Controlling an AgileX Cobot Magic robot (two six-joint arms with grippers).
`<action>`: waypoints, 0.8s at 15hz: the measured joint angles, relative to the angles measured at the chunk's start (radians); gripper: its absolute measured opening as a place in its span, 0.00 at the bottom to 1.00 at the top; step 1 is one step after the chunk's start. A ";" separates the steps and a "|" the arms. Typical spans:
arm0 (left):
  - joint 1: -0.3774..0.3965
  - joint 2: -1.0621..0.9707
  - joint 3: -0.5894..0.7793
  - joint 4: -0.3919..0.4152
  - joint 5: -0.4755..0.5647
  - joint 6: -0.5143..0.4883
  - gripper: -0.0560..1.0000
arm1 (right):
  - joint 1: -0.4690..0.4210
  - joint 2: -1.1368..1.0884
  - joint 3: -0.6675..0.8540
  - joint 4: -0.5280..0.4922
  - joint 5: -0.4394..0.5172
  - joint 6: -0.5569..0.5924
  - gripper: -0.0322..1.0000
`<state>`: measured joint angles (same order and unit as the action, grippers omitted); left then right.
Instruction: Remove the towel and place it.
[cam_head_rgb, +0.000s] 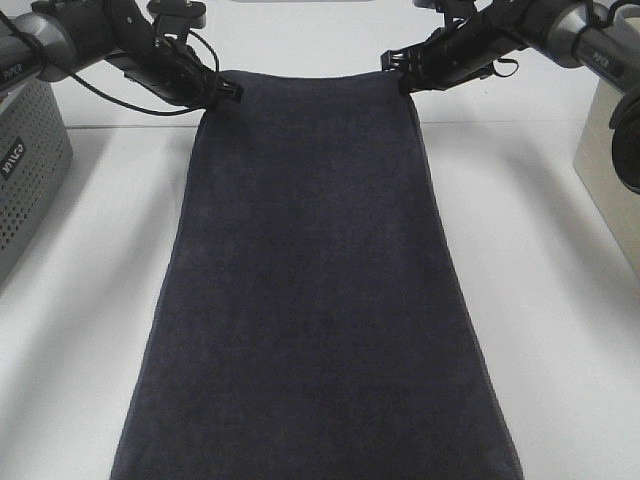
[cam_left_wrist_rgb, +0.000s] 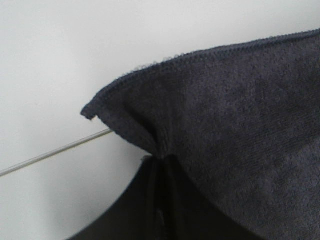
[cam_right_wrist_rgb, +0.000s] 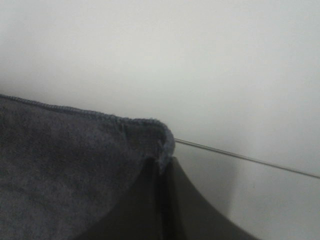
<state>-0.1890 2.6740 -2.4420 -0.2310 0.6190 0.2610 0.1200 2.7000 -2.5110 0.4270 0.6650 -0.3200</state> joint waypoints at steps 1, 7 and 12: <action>0.000 0.000 0.000 0.000 -0.013 0.002 0.07 | 0.000 0.000 0.000 0.006 -0.016 -0.010 0.04; 0.000 0.000 0.000 0.004 -0.026 0.005 0.07 | 0.000 0.011 0.000 0.030 -0.054 -0.044 0.04; 0.000 0.013 0.000 0.016 -0.089 0.005 0.07 | 0.000 0.095 0.000 0.037 -0.057 -0.045 0.04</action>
<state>-0.1890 2.6870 -2.4420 -0.2150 0.5300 0.2660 0.1200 2.7950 -2.5110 0.4640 0.6080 -0.3650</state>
